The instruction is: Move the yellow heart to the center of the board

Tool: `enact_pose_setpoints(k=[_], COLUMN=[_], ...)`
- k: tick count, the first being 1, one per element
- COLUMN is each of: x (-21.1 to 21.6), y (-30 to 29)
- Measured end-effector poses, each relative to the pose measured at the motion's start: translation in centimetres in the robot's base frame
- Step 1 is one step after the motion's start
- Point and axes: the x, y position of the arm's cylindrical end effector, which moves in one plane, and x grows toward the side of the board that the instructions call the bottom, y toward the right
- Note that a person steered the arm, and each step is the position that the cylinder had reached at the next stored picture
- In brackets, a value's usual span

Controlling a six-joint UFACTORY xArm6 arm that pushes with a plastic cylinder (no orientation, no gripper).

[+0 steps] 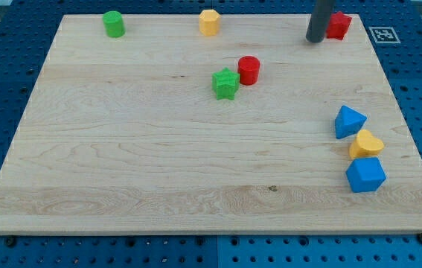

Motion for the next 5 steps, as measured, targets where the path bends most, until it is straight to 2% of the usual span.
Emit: enact_pose_setpoints(k=[1, 4, 5], x=[5.3, 7.6, 10.3], y=[0.0, 0.0, 0.4])
